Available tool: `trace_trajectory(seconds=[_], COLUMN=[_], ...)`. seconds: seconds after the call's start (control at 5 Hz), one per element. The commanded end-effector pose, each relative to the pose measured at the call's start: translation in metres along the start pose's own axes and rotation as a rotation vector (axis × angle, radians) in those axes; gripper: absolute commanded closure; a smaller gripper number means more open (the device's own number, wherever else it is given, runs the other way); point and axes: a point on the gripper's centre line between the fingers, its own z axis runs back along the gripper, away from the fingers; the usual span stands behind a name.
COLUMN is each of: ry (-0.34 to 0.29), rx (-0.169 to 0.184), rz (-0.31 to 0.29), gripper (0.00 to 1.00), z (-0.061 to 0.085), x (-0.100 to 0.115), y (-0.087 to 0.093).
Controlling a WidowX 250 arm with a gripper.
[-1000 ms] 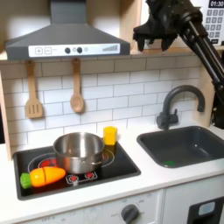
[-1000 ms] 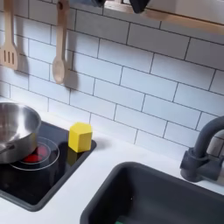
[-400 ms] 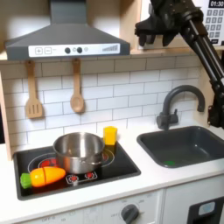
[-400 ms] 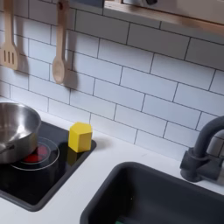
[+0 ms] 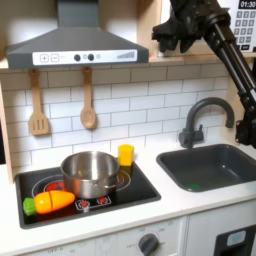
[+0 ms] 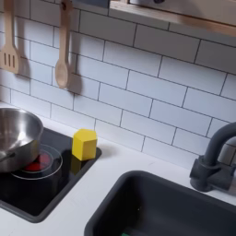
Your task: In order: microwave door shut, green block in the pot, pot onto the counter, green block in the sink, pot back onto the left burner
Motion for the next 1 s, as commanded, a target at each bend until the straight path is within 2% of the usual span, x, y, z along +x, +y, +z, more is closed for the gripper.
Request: trace_trajectory(seconds=[0.0, 0.8], ry=[-0.012, -0.022], rx=[0.002, 0.005], rz=[0.001, 0.008], gripper=[1.00, 1.00], z=[-0.0021, 0.0020], x=[0.0009, -0.0042], y=[-0.0017, -0.0040])
